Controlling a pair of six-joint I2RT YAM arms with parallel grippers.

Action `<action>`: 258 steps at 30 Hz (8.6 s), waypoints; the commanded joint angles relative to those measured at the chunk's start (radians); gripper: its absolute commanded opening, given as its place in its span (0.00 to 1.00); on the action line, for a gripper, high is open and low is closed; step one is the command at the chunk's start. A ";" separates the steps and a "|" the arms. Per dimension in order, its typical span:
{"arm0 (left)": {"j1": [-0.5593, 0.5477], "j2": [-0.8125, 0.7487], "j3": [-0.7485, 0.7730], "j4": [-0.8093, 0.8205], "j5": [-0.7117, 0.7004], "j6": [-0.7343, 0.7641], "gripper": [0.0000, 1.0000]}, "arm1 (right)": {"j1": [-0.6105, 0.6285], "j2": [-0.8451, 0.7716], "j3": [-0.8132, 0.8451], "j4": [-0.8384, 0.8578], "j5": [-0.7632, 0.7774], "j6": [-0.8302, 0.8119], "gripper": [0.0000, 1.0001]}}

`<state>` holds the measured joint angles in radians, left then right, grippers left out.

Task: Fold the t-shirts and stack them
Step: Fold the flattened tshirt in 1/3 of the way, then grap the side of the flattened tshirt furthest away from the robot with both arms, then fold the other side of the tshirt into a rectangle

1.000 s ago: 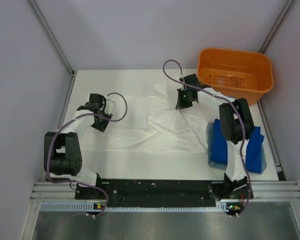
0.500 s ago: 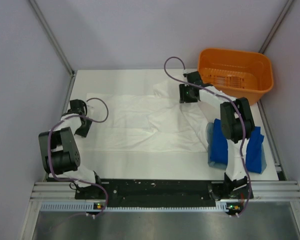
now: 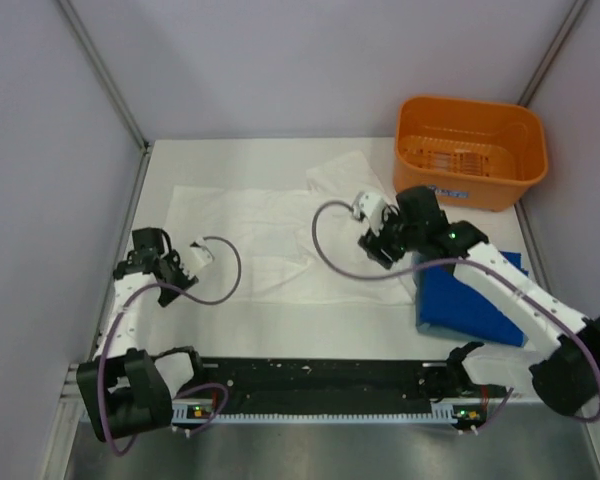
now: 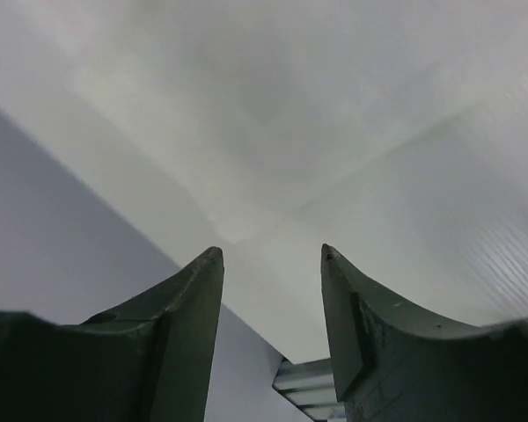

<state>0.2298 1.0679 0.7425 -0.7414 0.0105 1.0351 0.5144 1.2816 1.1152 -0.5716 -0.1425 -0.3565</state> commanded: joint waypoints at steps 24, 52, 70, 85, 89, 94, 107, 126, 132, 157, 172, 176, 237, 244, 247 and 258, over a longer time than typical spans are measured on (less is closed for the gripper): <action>0.042 0.046 -0.319 0.410 -0.001 0.218 0.00 | 0.259 0.046 -0.469 -0.031 0.060 -0.518 0.02; 0.174 0.162 0.444 -0.233 0.296 -0.100 0.99 | 0.273 -0.229 -0.062 0.206 -0.086 0.012 0.99; 0.169 1.041 1.092 -0.151 0.250 -0.727 0.62 | -0.073 1.111 1.147 -0.229 0.246 0.493 0.79; 0.065 1.218 1.189 -0.179 0.078 -0.609 0.65 | -0.097 1.236 1.264 -0.300 0.227 0.616 0.81; 0.049 1.238 1.189 -0.219 0.138 -0.586 0.47 | -0.099 1.205 1.321 -0.292 0.274 0.597 0.81; 0.039 1.256 1.203 -0.234 0.138 -0.606 0.00 | -0.103 1.206 1.309 -0.260 0.333 0.590 0.84; 0.039 0.973 0.980 -0.072 0.229 -0.543 0.00 | -0.122 1.346 1.261 -0.271 0.097 0.620 0.65; 0.043 0.626 0.700 0.025 0.210 -0.348 0.00 | -0.099 0.658 0.731 -0.193 0.035 0.488 0.00; 0.052 0.489 0.554 0.025 0.204 -0.247 0.00 | -0.076 0.270 0.251 -0.113 0.009 0.525 0.00; 0.207 0.322 0.195 0.021 0.115 0.017 0.29 | 0.073 -0.179 -0.429 -0.100 -0.011 0.953 0.19; 0.241 0.161 0.287 -0.333 0.467 0.281 0.47 | 0.122 -0.139 -0.207 -0.014 0.023 0.777 0.57; 0.226 0.217 0.222 -0.237 0.367 0.257 0.50 | 0.142 0.076 -0.101 0.033 0.003 0.717 0.56; 0.227 0.254 0.077 0.051 0.062 0.287 0.00 | 0.268 0.325 -0.098 0.122 0.001 0.781 0.01; 0.227 0.294 0.113 0.085 0.029 0.266 0.00 | 0.398 0.257 -0.149 0.130 -0.037 0.717 0.00; 0.227 0.313 0.118 0.094 0.019 0.272 0.00 | 0.458 0.243 -0.175 0.148 -0.061 0.673 0.00; 0.227 0.377 0.078 0.162 -0.064 0.296 0.00 | 0.607 0.242 -0.213 0.216 -0.250 0.498 0.34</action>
<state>0.4553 1.4273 0.8284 -0.6384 -0.0032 1.3132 1.0637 1.5593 0.8886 -0.4030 -0.2794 0.2554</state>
